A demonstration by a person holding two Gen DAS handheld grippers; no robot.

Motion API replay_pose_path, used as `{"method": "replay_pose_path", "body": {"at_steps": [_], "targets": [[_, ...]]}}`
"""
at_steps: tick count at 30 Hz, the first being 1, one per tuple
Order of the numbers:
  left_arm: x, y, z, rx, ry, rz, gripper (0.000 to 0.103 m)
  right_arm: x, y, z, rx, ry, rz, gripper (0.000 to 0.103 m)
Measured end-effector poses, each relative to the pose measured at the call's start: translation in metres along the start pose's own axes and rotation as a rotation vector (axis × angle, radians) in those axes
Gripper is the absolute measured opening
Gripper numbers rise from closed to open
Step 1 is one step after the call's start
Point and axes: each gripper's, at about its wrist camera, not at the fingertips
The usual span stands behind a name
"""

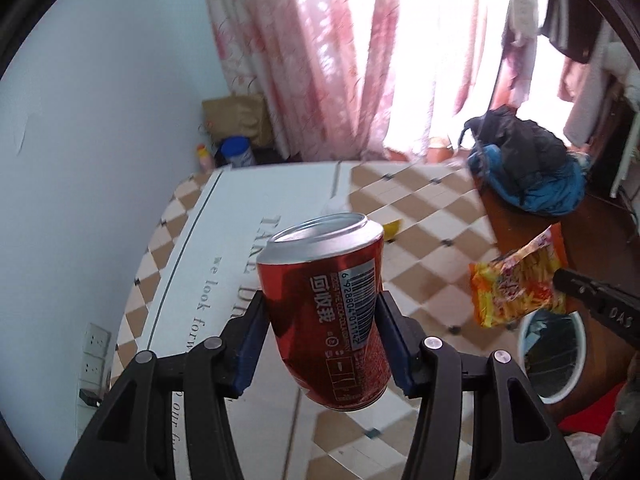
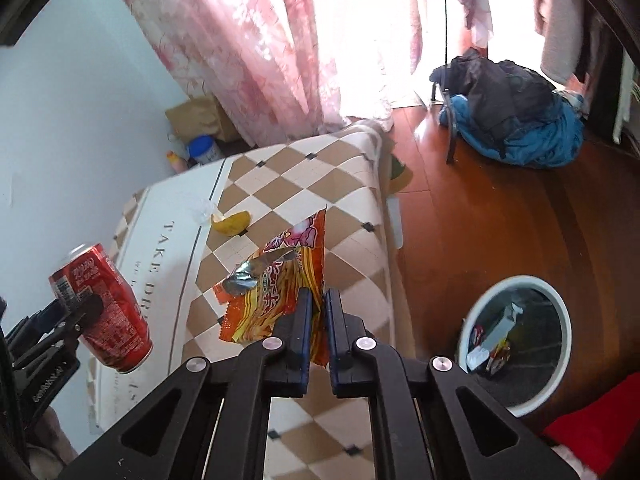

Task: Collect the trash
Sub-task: 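Carry the snack bag and red can over the bin and open both tools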

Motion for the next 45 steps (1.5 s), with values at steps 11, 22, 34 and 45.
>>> {"method": "replay_pose_path", "body": {"at_steps": [11,22,34,45], "targets": [[-0.113,0.011,-0.102,-0.154,-0.178,0.158,0.05,-0.119,-0.021,-0.12,-0.132,-0.032,0.143,0.007],[-0.265,0.01,-0.072,-0.059,-0.328,0.326,0.05,-0.276,-0.061,-0.13,-0.094,-0.144,0.345,0.007],[-0.384,-0.018,0.095,0.363,-0.388,0.424,0.051,-0.385,-0.101,0.007,0.134,-0.137,0.551,0.007],[-0.39,-0.038,0.148,0.478,-0.282,0.405,0.092,-0.388,-0.113,0.088,0.309,-0.061,0.549,0.072]]}}
Point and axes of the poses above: each gripper's, at about its wrist camera, not at the fingertips, and z roughly the way its jaws point, x to its left, y to its top, and after that the axes turned 7 degrees about x, right-handed
